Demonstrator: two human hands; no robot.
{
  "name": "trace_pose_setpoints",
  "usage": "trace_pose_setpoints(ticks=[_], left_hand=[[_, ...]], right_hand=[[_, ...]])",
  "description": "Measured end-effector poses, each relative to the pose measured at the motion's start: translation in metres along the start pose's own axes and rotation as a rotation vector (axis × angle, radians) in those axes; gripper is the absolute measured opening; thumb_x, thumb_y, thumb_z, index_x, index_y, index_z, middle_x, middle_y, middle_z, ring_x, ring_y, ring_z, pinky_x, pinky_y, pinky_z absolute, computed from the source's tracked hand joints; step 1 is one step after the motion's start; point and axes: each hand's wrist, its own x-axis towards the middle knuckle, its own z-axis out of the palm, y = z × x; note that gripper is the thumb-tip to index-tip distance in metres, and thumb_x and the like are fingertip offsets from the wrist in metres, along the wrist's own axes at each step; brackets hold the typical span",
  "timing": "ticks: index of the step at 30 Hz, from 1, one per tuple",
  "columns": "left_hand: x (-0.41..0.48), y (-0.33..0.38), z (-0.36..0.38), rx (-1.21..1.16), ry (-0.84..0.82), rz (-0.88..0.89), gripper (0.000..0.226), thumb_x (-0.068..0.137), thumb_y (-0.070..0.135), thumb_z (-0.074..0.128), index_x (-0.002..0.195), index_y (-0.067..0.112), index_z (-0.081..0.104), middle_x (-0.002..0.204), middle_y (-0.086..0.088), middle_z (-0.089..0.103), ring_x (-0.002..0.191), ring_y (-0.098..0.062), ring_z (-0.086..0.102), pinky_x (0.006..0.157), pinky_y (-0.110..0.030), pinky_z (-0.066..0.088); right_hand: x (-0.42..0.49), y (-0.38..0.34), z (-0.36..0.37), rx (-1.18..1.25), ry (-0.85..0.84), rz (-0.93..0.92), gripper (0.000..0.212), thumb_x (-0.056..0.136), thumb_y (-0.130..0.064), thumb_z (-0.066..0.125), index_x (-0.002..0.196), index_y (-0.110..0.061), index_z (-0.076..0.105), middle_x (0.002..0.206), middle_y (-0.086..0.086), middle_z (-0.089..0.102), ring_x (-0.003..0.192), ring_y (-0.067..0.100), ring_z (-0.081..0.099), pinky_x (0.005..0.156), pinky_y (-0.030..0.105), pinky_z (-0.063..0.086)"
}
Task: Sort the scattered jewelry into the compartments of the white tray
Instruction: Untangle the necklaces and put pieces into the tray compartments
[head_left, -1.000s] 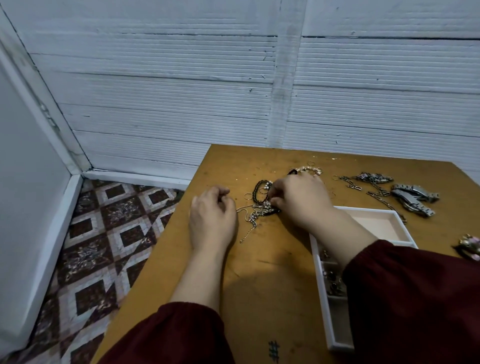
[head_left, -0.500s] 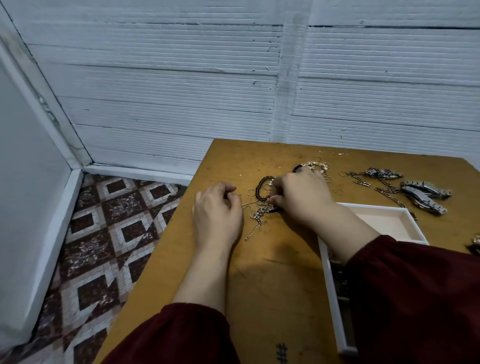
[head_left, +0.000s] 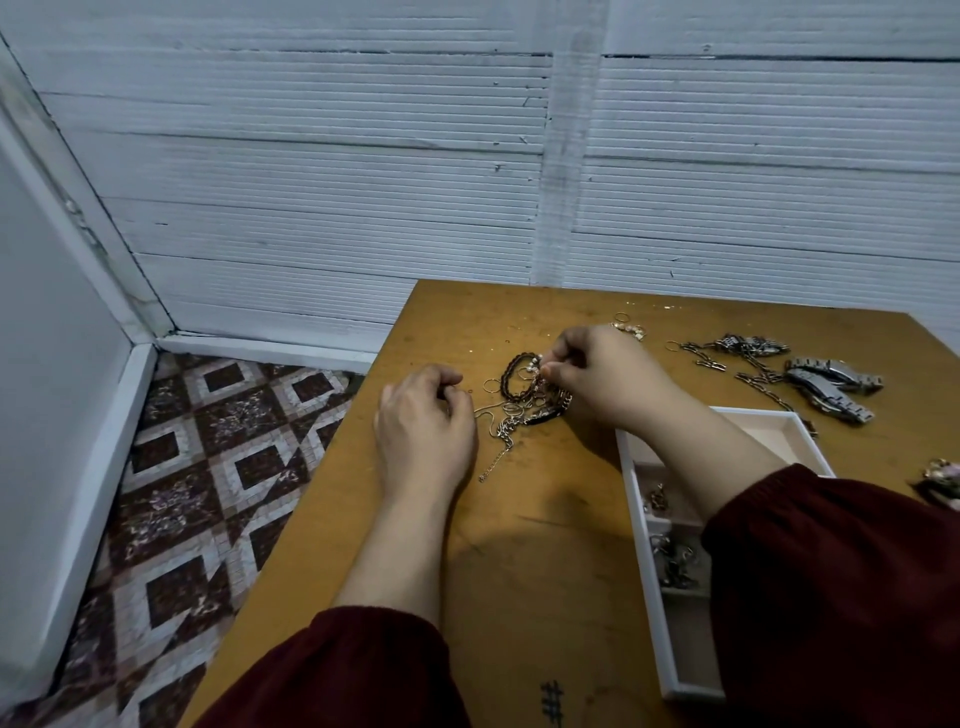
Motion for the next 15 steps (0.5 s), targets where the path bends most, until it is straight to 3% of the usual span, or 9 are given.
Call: trace_pose_setpoints(ticks=[3,9,12,15], left_hand=[[0.0,0.0,0.001,-0.002,0.001,0.006,0.018,0.088,0.015,0.054,0.096,0.016,0.07,0.094,-0.001,0.07,0.092,-0.019,0.052,0.081,-0.036,0.044],[0.0,-0.001,0.002,0.004,-0.01,0.016,0.02,0.087,0.016,0.052,0.096,0.017,0.07,0.095,0.0,0.071,0.095,-0.024,0.054,0.082,-0.038,0.045],[0.0,-0.002,0.003,0.03,-0.014,0.019,0.02,0.088,0.016,0.053,0.098,0.017,0.07,0.097,0.0,0.07,0.096,-0.023,0.053,0.08,-0.036,0.042],[0.0,-0.002,0.002,0.042,-0.017,0.015,0.02,0.088,0.016,0.053,0.099,0.017,0.07,0.098,0.0,0.07,0.096,-0.023,0.052,0.08,-0.035,0.041]], right_hand=[[-0.002,0.0,-0.004,0.091,-0.01,-0.014,0.007,0.088,-0.02,0.064,0.082,-0.021,0.063,0.073,-0.011,0.061,0.074,0.011,0.058,0.075,0.03,0.047],[-0.008,0.0,-0.008,0.301,-0.035,0.027,0.017,0.091,-0.014,0.06,0.077,-0.022,0.057,0.085,0.006,0.07,0.078,0.017,0.063,0.076,0.033,0.048],[-0.014,0.0,-0.01,0.26,-0.158,0.032,0.011,0.091,-0.014,0.06,0.081,-0.017,0.062,0.077,-0.001,0.07,0.067,0.007,0.062,0.068,0.025,0.047],[-0.018,0.0,-0.007,0.089,-0.279,0.031,0.012,0.089,-0.016,0.062,0.078,-0.019,0.065,0.077,-0.003,0.073,0.079,0.01,0.068,0.079,0.03,0.051]])
